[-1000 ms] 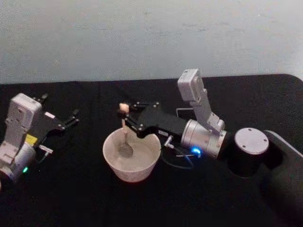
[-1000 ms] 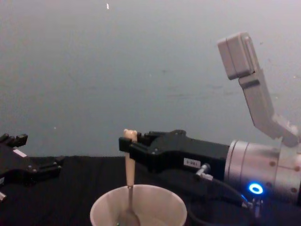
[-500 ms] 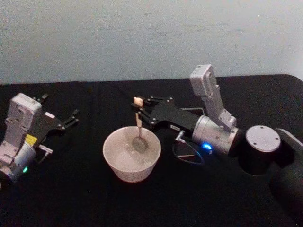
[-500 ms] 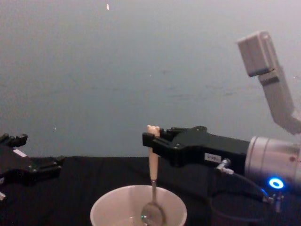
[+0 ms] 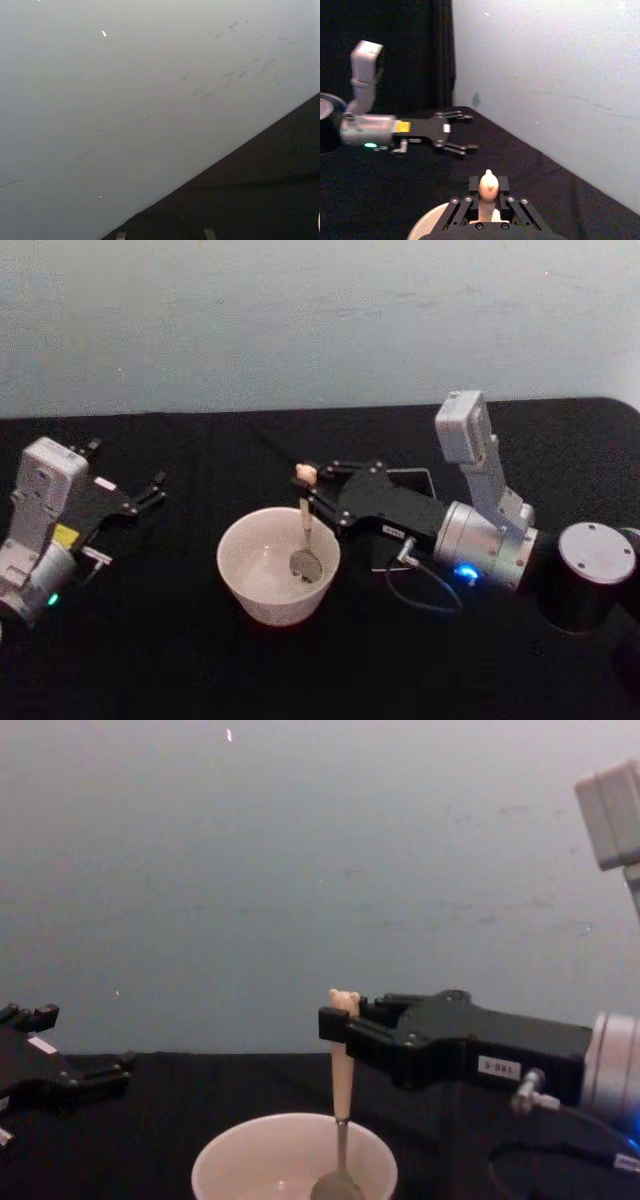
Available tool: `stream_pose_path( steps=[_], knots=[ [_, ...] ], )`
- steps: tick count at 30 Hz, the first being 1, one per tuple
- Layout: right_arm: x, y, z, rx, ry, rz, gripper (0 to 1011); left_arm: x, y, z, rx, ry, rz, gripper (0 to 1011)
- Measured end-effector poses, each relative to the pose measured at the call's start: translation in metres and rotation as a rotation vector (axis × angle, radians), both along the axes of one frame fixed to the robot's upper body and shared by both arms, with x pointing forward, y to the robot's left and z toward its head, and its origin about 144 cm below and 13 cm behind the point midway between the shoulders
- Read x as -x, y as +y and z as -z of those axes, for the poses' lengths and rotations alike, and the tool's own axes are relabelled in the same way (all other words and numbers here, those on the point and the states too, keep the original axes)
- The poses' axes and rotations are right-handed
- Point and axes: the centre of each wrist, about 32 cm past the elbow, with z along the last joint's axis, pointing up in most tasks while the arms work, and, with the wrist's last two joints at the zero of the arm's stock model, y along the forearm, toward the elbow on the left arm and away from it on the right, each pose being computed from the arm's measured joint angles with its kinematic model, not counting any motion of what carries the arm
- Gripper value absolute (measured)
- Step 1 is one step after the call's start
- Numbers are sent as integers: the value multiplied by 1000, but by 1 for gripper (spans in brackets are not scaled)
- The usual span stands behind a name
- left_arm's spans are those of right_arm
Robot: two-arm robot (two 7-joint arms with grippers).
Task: Pick up the stirring spoon with one hand, stir inside the cup, then place it back in its original position.
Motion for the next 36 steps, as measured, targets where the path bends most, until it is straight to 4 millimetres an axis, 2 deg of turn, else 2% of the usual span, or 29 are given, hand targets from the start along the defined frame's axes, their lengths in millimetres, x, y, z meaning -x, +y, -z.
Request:
stream_pose_path(
  steps=[6, 16, 27, 36],
  knots=[
    [13, 3, -3, -13, 6, -55, 214, 0, 0, 0, 0, 0, 0, 1001],
    [17, 20, 2, -20, 24, -97, 214, 0, 0, 0, 0, 0, 0, 1001],
    [2, 43, 2, -18, 19, -63, 214, 0, 0, 0, 0, 0, 0, 1001],
    [-17, 48, 2, -11, 20, 11, 214, 0, 0, 0, 0, 0, 0, 1001]
  ],
)
